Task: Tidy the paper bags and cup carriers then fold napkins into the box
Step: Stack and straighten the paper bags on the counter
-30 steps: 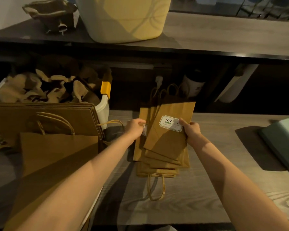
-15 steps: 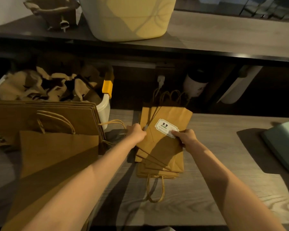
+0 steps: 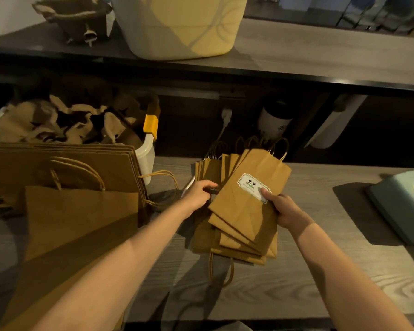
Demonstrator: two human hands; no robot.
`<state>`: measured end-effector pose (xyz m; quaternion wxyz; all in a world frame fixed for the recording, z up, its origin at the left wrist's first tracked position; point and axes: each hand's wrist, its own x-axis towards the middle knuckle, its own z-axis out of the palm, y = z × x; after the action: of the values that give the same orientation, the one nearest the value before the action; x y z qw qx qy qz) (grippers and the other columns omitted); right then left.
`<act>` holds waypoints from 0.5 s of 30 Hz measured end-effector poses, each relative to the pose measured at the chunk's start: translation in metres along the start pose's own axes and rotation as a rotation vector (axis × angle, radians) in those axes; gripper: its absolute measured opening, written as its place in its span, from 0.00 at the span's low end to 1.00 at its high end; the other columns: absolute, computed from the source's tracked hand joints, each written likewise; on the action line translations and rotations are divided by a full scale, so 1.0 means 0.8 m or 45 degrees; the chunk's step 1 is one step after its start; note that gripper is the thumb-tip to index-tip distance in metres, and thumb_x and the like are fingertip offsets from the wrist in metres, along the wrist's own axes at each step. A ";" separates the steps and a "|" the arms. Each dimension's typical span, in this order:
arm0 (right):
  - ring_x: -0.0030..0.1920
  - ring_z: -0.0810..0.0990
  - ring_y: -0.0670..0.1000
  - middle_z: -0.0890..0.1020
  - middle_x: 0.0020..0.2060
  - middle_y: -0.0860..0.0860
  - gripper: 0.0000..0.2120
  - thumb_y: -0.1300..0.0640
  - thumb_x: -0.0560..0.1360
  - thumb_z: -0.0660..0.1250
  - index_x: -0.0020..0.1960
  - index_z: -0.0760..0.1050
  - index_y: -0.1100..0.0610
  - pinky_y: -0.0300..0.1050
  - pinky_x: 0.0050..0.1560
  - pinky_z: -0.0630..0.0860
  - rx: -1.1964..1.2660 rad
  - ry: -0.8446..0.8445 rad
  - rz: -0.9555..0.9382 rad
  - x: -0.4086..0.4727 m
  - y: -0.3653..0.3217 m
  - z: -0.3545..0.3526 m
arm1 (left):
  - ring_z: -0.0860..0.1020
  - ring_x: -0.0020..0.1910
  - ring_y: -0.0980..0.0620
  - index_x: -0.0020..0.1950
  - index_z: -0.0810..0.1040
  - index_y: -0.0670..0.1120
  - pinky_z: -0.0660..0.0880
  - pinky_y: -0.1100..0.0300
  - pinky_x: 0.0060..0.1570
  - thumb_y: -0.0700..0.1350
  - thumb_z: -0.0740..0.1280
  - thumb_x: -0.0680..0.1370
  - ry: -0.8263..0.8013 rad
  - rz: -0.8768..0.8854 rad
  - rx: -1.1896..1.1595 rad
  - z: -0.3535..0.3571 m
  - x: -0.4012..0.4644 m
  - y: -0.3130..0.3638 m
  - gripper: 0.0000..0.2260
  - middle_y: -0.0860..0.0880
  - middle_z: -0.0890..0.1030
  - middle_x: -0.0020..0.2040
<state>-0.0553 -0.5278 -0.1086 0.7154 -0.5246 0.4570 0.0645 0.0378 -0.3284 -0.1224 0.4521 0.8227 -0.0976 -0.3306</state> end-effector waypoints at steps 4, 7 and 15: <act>0.41 0.79 0.54 0.80 0.43 0.57 0.11 0.59 0.76 0.66 0.55 0.72 0.64 0.48 0.41 0.76 0.173 -0.011 -0.009 -0.002 -0.002 0.001 | 0.71 0.61 0.46 0.71 0.62 0.43 0.72 0.57 0.52 0.40 0.57 0.81 -0.134 -0.199 -0.125 0.002 -0.005 0.008 0.18 0.43 0.71 0.65; 0.42 0.79 0.54 0.80 0.43 0.57 0.11 0.58 0.77 0.66 0.56 0.72 0.63 0.48 0.42 0.76 0.230 -0.013 -0.028 -0.001 -0.005 0.005 | 0.72 0.60 0.44 0.69 0.64 0.43 0.71 0.54 0.55 0.42 0.59 0.80 -0.116 -0.251 -0.156 0.007 -0.003 0.006 0.17 0.42 0.73 0.63; 0.39 0.78 0.51 0.80 0.40 0.54 0.16 0.59 0.75 0.68 0.61 0.73 0.64 0.44 0.35 0.73 0.162 0.113 -0.092 -0.002 -0.006 -0.003 | 0.75 0.59 0.44 0.68 0.63 0.41 0.72 0.57 0.48 0.42 0.67 0.76 0.245 -0.271 0.456 0.004 0.012 -0.017 0.23 0.42 0.73 0.62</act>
<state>-0.0549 -0.5315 -0.1038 0.7282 -0.4964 0.4723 -0.0138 0.0412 -0.3270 -0.1385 0.2686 0.9232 -0.0240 -0.2739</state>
